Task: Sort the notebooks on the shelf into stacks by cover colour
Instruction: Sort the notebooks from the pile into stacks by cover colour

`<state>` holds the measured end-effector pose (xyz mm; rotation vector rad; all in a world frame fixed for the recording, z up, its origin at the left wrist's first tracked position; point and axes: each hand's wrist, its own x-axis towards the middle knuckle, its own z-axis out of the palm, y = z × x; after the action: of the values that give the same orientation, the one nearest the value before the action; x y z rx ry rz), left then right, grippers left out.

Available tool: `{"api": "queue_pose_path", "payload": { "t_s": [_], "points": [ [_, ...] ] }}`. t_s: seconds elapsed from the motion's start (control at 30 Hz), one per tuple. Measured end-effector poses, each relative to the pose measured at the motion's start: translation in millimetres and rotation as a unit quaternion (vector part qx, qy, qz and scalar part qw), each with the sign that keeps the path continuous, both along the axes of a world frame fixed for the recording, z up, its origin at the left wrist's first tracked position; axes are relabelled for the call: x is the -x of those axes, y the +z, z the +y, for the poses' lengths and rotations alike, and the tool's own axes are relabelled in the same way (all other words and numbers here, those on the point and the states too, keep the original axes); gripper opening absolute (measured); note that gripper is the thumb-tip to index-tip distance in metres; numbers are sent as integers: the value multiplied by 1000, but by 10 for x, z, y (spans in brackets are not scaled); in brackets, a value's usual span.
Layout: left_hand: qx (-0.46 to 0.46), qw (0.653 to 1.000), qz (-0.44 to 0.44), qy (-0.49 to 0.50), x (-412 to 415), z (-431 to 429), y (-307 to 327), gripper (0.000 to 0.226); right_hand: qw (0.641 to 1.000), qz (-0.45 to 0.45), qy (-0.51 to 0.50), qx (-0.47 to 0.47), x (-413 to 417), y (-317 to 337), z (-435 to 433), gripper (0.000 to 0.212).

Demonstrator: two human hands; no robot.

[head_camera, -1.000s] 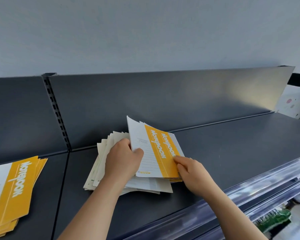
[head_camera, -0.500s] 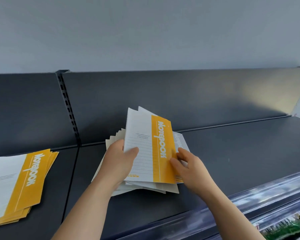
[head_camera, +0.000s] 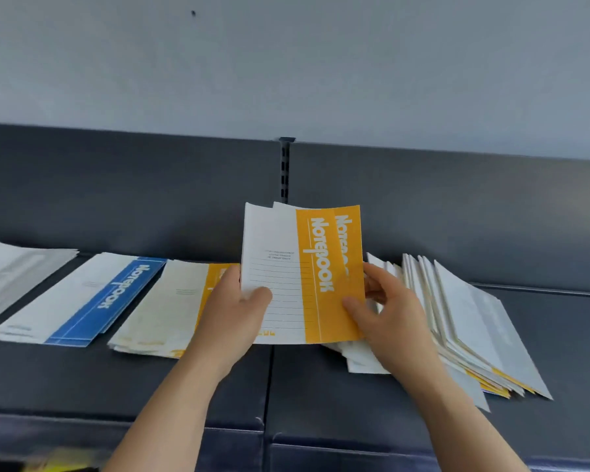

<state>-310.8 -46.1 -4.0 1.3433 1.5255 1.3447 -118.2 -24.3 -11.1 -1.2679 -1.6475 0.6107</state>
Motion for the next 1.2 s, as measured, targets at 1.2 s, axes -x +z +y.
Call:
{"api": "queue_pose_path", "payload": {
  "t_s": [1.2],
  "points": [
    [36, 966, 127, 224, 5050, -1285, -156, 33, 971, -63, 215, 83, 5395, -186, -397, 29]
  ]
}}
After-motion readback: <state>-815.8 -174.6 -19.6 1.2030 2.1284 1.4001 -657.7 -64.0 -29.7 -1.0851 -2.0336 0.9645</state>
